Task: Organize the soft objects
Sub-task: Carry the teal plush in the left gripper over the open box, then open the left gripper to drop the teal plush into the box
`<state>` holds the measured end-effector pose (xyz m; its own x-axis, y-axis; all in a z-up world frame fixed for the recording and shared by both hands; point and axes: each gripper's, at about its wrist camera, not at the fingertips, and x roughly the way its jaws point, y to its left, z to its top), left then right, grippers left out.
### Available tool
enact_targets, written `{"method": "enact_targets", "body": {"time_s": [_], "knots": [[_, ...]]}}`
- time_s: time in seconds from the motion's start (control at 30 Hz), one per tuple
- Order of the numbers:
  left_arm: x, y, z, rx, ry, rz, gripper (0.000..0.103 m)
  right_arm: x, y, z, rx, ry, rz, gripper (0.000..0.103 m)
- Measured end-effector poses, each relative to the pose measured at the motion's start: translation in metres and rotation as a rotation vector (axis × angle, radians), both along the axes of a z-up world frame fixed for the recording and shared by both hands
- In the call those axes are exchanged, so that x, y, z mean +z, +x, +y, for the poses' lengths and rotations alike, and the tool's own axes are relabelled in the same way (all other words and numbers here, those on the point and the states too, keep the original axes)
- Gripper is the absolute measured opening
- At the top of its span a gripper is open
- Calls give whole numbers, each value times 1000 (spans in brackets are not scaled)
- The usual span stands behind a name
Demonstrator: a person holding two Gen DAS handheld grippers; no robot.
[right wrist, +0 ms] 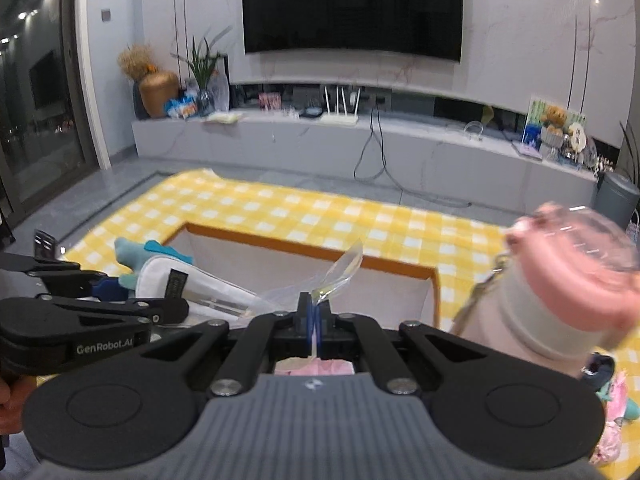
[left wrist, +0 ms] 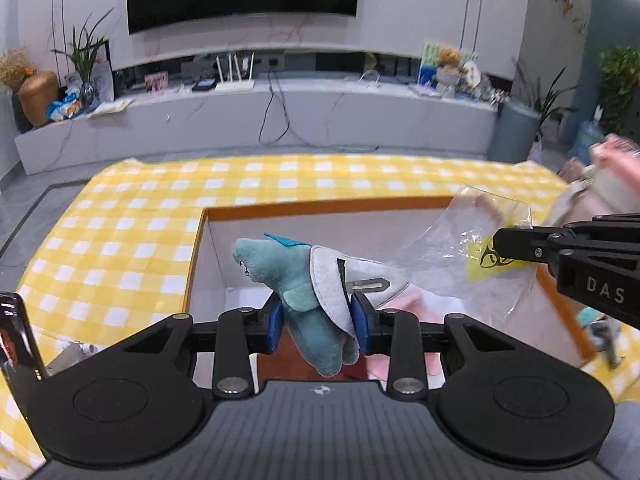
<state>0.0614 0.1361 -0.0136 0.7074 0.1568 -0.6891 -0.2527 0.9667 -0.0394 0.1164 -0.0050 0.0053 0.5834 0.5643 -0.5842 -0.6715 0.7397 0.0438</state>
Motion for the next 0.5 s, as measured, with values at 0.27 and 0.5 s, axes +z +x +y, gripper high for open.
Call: {"method": "enact_targets", "body": {"time_s": [0.27,0.5], "knots": [[-22,25,5,-11,20,88,40,-33,37,34,-7,-111,61,0],[-31,33,5,-5,5,149,42,-55,57,50,-17,-203,122,2]]}}
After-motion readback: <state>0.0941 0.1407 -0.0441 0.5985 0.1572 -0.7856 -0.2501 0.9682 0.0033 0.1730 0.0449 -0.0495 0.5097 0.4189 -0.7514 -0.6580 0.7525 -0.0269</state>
